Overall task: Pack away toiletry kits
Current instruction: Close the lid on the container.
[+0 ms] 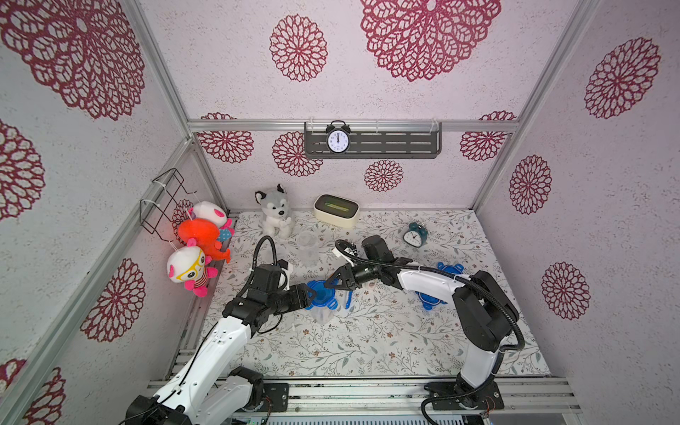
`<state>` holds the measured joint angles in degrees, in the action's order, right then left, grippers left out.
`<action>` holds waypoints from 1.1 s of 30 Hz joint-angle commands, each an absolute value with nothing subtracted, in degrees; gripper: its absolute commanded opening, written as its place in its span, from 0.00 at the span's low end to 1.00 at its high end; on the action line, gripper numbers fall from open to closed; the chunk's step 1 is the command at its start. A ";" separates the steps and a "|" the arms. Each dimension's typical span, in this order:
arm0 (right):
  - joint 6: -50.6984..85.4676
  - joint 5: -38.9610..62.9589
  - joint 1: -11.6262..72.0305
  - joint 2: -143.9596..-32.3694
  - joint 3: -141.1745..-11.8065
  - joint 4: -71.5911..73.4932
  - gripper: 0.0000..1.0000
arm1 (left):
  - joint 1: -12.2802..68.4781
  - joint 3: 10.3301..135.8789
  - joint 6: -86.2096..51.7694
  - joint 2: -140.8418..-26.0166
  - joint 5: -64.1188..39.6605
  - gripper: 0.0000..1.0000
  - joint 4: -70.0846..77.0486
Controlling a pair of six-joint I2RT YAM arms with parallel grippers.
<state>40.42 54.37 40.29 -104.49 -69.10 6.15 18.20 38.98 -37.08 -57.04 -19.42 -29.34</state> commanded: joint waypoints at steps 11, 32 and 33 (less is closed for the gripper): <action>34.56 50.15 40.60 -103.17 -70.05 0.09 0.34 | 17.72 38.85 -35.75 -57.47 -16.49 0.66 -33.84; 31.51 47.97 40.96 -100.48 -70.15 -1.41 0.38 | 17.74 38.85 -35.55 -56.43 -15.51 0.62 -34.63; 31.23 48.14 40.96 -100.36 -70.22 -1.41 0.38 | 17.82 38.85 -35.50 -56.50 -15.53 0.61 -34.63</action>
